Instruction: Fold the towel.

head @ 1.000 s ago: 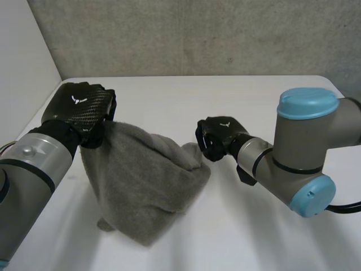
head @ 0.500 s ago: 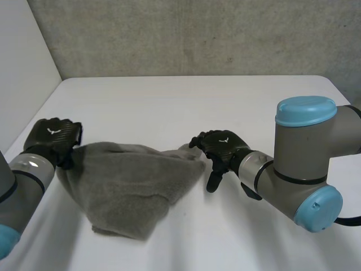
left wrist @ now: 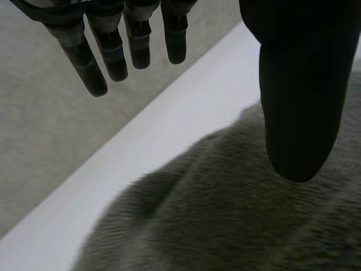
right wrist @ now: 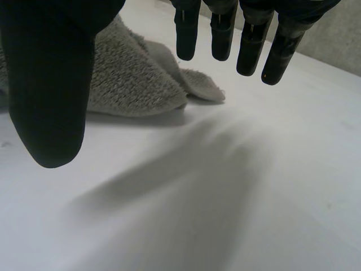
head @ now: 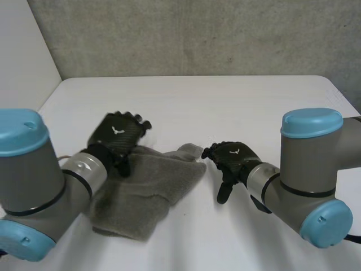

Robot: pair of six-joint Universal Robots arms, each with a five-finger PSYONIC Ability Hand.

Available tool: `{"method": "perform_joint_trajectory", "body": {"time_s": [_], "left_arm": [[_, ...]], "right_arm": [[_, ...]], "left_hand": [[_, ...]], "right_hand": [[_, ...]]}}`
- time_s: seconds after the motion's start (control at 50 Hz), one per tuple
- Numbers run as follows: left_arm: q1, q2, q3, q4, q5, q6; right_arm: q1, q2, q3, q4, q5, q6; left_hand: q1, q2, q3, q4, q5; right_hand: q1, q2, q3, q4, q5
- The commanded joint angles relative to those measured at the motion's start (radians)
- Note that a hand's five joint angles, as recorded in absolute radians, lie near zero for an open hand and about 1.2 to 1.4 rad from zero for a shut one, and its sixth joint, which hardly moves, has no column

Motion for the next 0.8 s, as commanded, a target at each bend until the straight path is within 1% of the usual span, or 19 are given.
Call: {"method": "perform_joint_trajectory", "body": {"time_s": [0.02,0.16,0.22,0.26,0.38,0.42,0.44,0.46,0.48,0.5,0.52,0.54,0.56,0.58,0.6,0.72,0.76,0.78,0.8], "left_arm": [[-0.026,-0.066,0.007,0.002,0.024,0.003],[-0.024,-0.088,0.028,0.0,0.023,0.013],[-0.024,-0.094,0.039,0.0,0.024,0.033],[-0.024,-0.103,0.045,0.0,0.024,0.047],[-0.024,-0.153,0.065,-0.012,0.023,0.099],[-0.024,-0.17,0.074,-0.018,0.023,0.105],[-0.024,-0.187,0.083,-0.026,0.023,0.108],[-0.024,-0.187,0.083,-0.026,0.023,0.109],[-0.024,-0.204,0.092,-0.032,0.023,0.11],[-0.024,-0.219,0.103,-0.035,0.023,0.11],[-0.024,-0.22,0.103,-0.035,0.023,0.11],[-0.024,-0.232,0.117,-0.037,0.023,0.11],[-0.024,-0.232,0.117,-0.037,0.023,0.11],[-0.026,-0.242,0.131,-0.035,0.018,0.11],[-0.026,-0.249,0.151,-0.033,0.013,0.11],[-0.027,-0.247,0.269,-0.027,0.009,0.109],[-0.033,-0.235,0.403,-0.026,-0.013,0.099],[-0.033,-0.235,0.404,-0.026,-0.013,0.099],[-0.042,-0.229,0.484,-0.023,-0.039,0.092]], "right_arm": [[-0.003,-0.029,0.051,-0.011,-0.004,0.01],[0.002,-0.013,0.036,-0.051,-0.004,0.055],[0.011,0.039,-0.01,-0.071,-0.007,0.128],[0.014,0.112,-0.085,-0.07,-0.008,0.215],[0.022,0.203,-0.171,-0.076,-0.018,0.274],[0.049,0.26,-0.227,-0.076,-0.018,0.285],[0.049,0.26,-0.228,-0.076,-0.018,0.285],[0.061,0.278,-0.243,-0.076,-0.018,0.288],[0.068,0.289,-0.255,-0.076,-0.018,0.288],[0.068,0.289,-0.255,-0.076,-0.018,0.288],[0.068,0.292,-0.264,-0.079,-0.013,0.288],[0.068,0.292,-0.264,-0.079,-0.013,0.288],[0.068,0.292,-0.271,-0.085,-0.012,0.288],[0.068,0.292,-0.287,-0.096,-0.012,0.288],[0.068,0.292,-0.287,-0.096,-0.012,0.288],[0.063,0.271,-0.407,-0.12,-0.002,0.277],[0.058,0.251,-0.467,-0.125,0.001,0.27],[0.055,0.225,-0.531,-0.128,0.011,0.256],[0.048,0.199,-0.594,-0.133,0.03,0.222]], "left_hand": [[0.113,0.118,0.118,0.119,0.118],[0.195,0.201,0.201,0.202,0.201],[0.198,0.204,0.203,0.205,0.204],[0.198,0.204,0.203,0.205,0.204],[0.233,0.239,0.239,0.24,0.239],[0.271,0.277,0.277,0.278,0.277],[0.327,0.332,0.332,0.333,0.332],[0.327,0.333,0.333,0.334,0.333],[0.403,0.408,0.408,0.409,0.408],[0.598,0.604,0.604,0.605,0.604],[0.6,0.606,0.606,0.607,0.606],[0.868,0.873,0.873,0.874,0.873],[0.87,0.876,0.876,0.877,0.876],[1.074,1.079,1.079,1.08,1.079],[1.11,1.116,1.116,1.117,1.116],[1.111,1.116,1.116,1.117,1.116],[1.111,1.116,1.116,1.117,1.116],[1.111,1.116,1.116,1.117,1.116],[1.111,1.116,1.116,1.117,1.116]], "right_hand": [[-0.048,-0.071,-0.039,-0.052,-0.047],[-0.048,-0.071,-0.039,-0.052,-0.047],[-0.033,-0.056,-0.025,-0.037,-0.032],[-0.015,-0.039,-0.007,-0.02,-0.015],[0.052,0.029,0.061,0.048,0.053],[0.204,0.181,0.212,0.199,0.205],[0.205,0.182,0.213,0.2,0.205],[0.324,0.301,0.332,0.32,0.325],[0.537,0.514,0.546,0.533,0.538],[0.54,0.516,0.548,0.535,0.54],[0.894,0.871,0.903,0.89,0.895],[0.898,0.875,0.906,0.893,0.898],[1.161,1.138,1.17,1.157,1.162],[1.164,1.141,1.172,1.159,1.164],[1.164,1.141,1.172,1.159,1.164],[1.164,1.141,1.172,1.159,1.164],[1.164,1.141,1.172,1.159,1.164],[1.164,1.141,1.172,1.159,1.164],[1.164,1.141,1.172,1.159,1.164]]}}
